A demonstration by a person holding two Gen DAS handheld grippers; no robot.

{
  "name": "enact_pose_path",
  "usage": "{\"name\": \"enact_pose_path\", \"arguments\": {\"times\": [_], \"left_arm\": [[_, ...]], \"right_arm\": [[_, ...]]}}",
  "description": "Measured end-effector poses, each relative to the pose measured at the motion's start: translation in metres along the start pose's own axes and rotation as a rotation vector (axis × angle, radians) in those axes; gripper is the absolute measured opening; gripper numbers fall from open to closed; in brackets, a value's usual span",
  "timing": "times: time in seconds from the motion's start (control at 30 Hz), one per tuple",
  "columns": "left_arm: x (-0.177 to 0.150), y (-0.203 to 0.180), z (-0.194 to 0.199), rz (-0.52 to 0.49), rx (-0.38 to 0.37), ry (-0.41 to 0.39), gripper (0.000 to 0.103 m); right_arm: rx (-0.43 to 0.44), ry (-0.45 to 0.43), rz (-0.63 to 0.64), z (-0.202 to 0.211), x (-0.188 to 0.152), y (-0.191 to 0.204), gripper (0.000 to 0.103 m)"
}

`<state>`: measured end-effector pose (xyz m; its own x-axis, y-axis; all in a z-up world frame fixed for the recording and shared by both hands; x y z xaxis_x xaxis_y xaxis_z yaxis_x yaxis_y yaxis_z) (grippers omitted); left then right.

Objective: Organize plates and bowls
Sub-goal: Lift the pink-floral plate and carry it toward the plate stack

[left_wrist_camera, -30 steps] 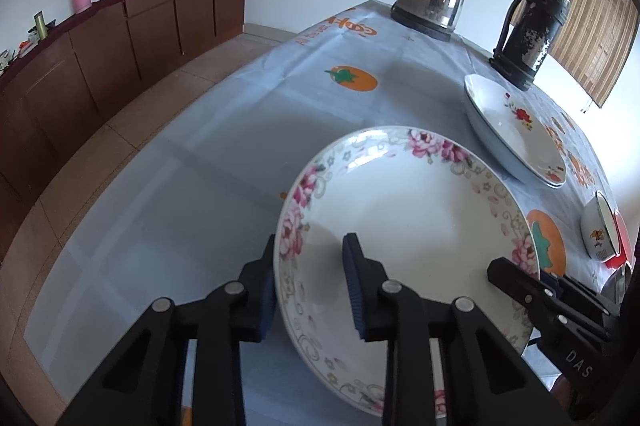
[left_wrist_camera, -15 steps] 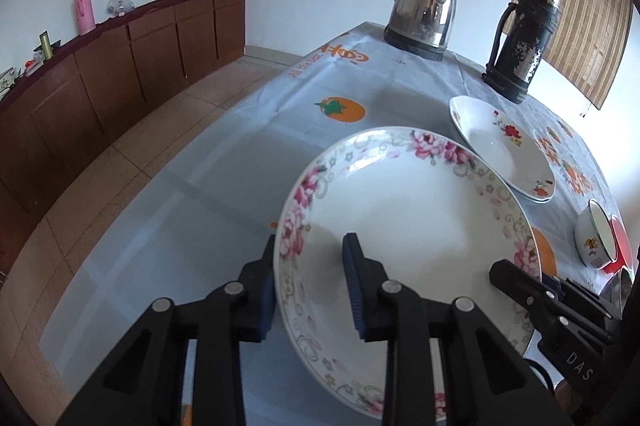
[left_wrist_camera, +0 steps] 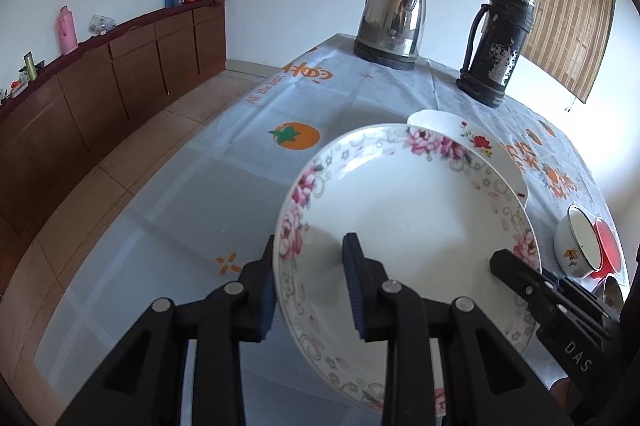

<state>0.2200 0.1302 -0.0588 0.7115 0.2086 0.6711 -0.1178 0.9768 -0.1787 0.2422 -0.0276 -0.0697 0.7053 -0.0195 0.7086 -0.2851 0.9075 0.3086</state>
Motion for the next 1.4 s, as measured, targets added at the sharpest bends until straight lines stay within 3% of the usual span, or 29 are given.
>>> {"name": "enact_pose_path", "arguments": {"times": [0.57, 1.4], "left_arm": [[0.025, -0.039, -0.002, -0.068, -0.015, -0.036, 0.029], [0.04, -0.071, -0.019, -0.111, -0.031, -0.05, 0.029]], "right_arm": [[-0.046, -0.068, -0.071, 0.017, 0.02, -0.031, 0.019], [-0.088, -0.089, -0.137, 0.024, 0.028, -0.057, 0.019]]}}
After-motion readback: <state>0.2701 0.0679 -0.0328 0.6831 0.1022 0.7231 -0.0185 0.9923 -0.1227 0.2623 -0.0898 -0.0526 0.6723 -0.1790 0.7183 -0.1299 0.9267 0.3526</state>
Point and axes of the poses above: each gripper's, at about its wrist camera, not at the fingertips, and z roughly against the way its jaws point, y to its left, x to its top, the point moved 9 cm from there along -z, roughly the way its jaws point, and after that the axes turned 5 degrees about -x, right-handed, at the moved point
